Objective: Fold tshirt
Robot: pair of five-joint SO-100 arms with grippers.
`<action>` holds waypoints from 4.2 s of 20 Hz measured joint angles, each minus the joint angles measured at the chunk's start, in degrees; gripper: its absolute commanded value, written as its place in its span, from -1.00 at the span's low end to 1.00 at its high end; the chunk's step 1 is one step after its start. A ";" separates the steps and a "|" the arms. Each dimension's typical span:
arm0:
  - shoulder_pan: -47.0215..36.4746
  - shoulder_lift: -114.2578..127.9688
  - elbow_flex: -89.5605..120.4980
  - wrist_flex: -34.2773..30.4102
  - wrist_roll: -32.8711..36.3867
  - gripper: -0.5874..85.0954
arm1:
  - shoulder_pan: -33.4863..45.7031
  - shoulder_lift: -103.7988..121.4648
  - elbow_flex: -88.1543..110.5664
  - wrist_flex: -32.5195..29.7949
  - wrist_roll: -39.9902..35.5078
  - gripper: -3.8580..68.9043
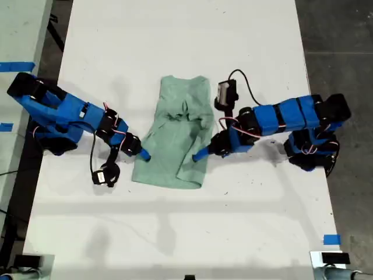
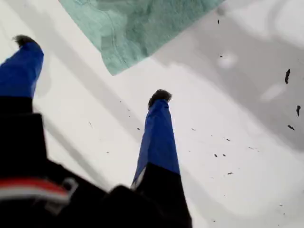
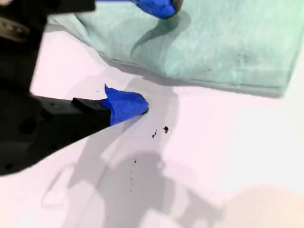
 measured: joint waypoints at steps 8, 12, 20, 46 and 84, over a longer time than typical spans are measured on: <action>-0.18 -0.62 0.09 -6.06 0.00 -0.99 | 0.09 0.00 0.35 -0.88 0.00 0.19; -0.26 -0.79 -6.94 4.31 0.00 -0.99 | 0.18 0.00 0.35 -0.88 0.00 0.18; -0.97 -0.62 -23.82 18.81 2.72 -0.99 | 0.18 0.26 2.29 -0.88 0.44 0.18; -5.27 -14.06 -45.35 36.04 8.61 -0.45 | -1.49 19.42 23.03 -5.89 7.29 0.17; 3.52 -35.68 -43.77 9.40 -5.98 -0.69 | -1.93 -42.28 -28.48 -14.59 5.01 -0.10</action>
